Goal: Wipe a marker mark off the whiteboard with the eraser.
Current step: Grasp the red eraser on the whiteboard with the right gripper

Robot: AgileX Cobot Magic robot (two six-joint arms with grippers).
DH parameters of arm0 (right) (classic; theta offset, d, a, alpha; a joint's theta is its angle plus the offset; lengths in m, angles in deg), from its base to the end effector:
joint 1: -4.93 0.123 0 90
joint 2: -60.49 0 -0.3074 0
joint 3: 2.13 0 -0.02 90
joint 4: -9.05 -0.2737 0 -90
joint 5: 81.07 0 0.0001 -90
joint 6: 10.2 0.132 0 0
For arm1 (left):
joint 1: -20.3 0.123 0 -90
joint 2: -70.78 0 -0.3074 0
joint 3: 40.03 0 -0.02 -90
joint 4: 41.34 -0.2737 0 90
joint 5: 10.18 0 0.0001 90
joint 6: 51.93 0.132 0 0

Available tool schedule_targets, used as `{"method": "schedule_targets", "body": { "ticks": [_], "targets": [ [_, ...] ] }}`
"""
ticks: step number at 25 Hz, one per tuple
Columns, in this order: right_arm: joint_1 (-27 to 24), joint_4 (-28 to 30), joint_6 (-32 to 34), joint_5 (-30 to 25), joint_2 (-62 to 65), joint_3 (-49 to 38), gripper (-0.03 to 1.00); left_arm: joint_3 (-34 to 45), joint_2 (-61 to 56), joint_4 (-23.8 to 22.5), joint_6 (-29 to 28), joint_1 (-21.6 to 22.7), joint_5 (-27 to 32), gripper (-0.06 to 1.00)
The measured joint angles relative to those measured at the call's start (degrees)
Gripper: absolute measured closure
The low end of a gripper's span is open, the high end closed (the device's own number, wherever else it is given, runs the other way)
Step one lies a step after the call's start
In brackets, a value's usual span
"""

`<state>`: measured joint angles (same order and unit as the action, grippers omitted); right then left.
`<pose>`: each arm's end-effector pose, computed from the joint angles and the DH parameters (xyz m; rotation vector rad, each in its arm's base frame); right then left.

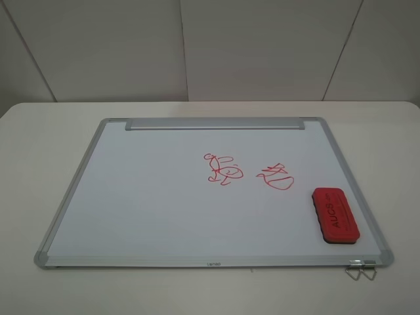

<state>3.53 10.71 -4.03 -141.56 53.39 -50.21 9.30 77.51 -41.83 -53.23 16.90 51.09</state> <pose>0.0270 -0.0040 0.2765 0.1348 2.0140 0.0183 0.0278 -0.0007 0.2677 0.0371 2.0477 -0.0409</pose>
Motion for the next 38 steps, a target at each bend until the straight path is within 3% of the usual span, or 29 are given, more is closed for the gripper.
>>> {"method": "schedule_targets", "body": {
  "ticks": [38],
  "targets": [
    [2.3,0.0,0.0,0.0,0.0,0.0,0.22,0.0,0.0,0.0,0.0,0.0,0.0,0.17]
  ]
}}
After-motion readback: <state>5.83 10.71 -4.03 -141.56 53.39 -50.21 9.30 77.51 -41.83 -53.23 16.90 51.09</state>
